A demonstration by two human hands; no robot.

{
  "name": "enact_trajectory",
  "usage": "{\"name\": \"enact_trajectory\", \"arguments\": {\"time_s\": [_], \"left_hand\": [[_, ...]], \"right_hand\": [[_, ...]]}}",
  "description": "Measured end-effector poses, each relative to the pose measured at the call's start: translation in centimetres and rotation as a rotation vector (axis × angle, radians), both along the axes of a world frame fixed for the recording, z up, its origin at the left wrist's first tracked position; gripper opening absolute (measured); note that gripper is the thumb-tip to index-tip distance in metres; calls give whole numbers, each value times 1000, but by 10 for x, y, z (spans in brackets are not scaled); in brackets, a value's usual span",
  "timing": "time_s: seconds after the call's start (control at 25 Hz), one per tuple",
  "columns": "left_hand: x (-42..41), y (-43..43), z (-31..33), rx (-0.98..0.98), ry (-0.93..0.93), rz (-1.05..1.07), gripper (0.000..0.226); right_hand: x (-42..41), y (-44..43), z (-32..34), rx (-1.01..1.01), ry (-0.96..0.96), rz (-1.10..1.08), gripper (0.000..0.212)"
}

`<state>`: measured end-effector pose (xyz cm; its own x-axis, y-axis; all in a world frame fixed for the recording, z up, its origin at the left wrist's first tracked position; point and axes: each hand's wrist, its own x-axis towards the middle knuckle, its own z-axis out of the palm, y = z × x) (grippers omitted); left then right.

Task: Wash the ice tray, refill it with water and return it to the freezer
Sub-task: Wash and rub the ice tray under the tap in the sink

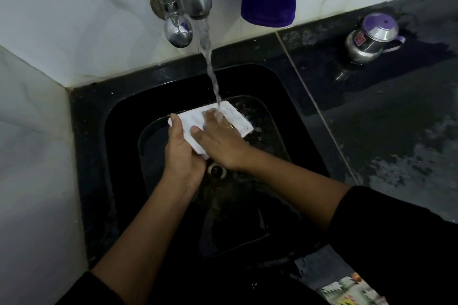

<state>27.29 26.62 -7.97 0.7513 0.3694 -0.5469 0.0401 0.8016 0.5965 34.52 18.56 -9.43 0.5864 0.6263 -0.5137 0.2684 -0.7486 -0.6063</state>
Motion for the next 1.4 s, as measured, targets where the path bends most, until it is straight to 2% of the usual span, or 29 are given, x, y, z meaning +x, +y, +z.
{"name": "enact_trajectory", "arguments": {"time_s": [0.04, 0.12, 0.2, 0.28, 0.32, 0.44, 0.52, 0.64, 0.72, 0.84, 0.92, 1.0, 1.08, 1.12, 1.2, 1.24, 1.32, 1.4], "left_hand": [[0, 1, 2, 19, 2, 1, 68], [-6, -2, 6, 23, -5, -62, 69], [-21, -3, 10, 35, 15, -111, 72], [-39, 12, 12, 14, 6, -88, 75], [-48, 22, 10, -13, -8, -55, 75], [-75, 40, 2, -42, -62, -4, 76], [-85, 47, -8, -83, -88, 44, 79], [-107, 47, -23, -197, -267, -3, 88], [-119, 49, -40, -226, -258, 8, 94], [-123, 44, -43, -251, -344, 7, 96], [-118, 36, -30, -262, -287, 45, 93], [-115, 36, -26, -343, -325, 104, 88], [-116, 33, -23, -410, -341, 175, 85], [-116, 34, -25, -436, -353, 198, 85], [-114, 34, -28, -430, -357, 186, 90], [-117, 31, -29, -407, -382, 166, 92], [-117, 20, -23, -344, -320, 192, 88], [-120, 4, -18, -222, -205, 258, 82]], "right_hand": [[1, -4, 4, 40, 6, 11, 66], [29, -13, 2, 29, -59, -125, 64], [56, -25, 3, -13, 56, -281, 64], [63, -41, 2, 43, 39, -274, 66], [63, -47, 2, 103, 45, -299, 61], [54, -49, 13, 337, 185, -432, 32], [48, -46, 28, 457, 268, -461, 22], [42, -49, 49, 626, 569, -458, 26], [39, -52, 59, 659, 683, -387, 31], [33, -45, 70, 620, 462, -387, 24], [30, -38, 73, 575, 305, -424, 32], [31, -34, 75, 537, 234, -439, 35], [35, -36, 77, 534, 268, -389, 30], [37, -39, 78, 564, 368, -367, 23], [36, -48, 80, 628, 617, -335, 24], [36, -51, 80, 636, 658, -329, 25], [37, -54, 75, 602, 568, -353, 21], [39, -53, 74, 521, 407, -366, 28]]}}
